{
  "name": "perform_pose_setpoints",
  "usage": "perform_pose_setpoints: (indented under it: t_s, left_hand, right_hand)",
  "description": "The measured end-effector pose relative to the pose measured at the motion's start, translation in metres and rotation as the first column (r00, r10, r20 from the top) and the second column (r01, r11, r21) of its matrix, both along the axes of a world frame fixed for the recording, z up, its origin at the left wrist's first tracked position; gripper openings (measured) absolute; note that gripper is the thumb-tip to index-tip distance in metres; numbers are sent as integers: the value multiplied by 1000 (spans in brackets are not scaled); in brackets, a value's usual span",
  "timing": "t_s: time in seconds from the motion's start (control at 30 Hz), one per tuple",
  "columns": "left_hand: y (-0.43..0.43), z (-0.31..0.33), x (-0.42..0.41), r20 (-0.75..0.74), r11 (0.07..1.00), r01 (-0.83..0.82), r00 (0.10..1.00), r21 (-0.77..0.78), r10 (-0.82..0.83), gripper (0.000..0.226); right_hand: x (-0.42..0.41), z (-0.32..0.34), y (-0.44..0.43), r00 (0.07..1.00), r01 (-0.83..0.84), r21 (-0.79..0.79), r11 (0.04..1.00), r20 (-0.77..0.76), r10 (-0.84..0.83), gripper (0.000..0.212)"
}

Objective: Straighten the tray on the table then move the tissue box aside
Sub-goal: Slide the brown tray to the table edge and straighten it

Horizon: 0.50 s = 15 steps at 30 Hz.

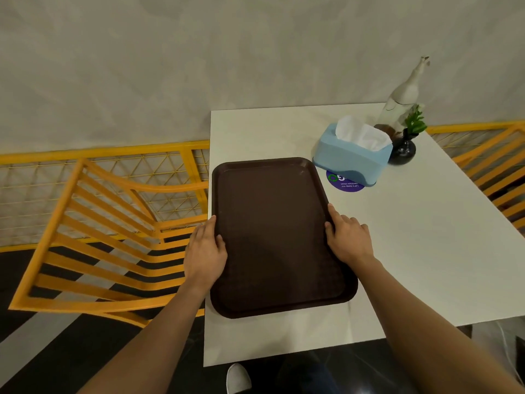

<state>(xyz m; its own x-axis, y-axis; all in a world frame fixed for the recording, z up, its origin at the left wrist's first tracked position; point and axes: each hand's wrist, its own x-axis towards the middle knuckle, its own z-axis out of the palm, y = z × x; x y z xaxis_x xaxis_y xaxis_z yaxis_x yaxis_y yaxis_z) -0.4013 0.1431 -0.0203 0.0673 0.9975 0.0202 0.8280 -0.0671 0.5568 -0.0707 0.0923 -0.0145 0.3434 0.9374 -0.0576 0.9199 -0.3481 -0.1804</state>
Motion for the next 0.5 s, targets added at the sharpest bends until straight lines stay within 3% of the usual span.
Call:
perform_pose_setpoints:
  t_s: [0.17, 0.37, 0.5]
  left_hand:
    - [3, 8, 1, 19, 1000, -9, 1000, 8, 9, 59]
    - [15, 40, 40, 70, 991, 5, 997, 131, -14, 65]
    - [37, 60, 103, 159, 993, 40, 986, 109, -58, 70]
  right_hand:
    - [1, 4, -3, 996, 13, 12, 1000, -93, -12, 63]
    - [32, 16, 1, 964, 145, 204, 968, -248, -92, 64]
    - [77, 27, 12, 957, 182, 323, 929, -276, -92, 57]
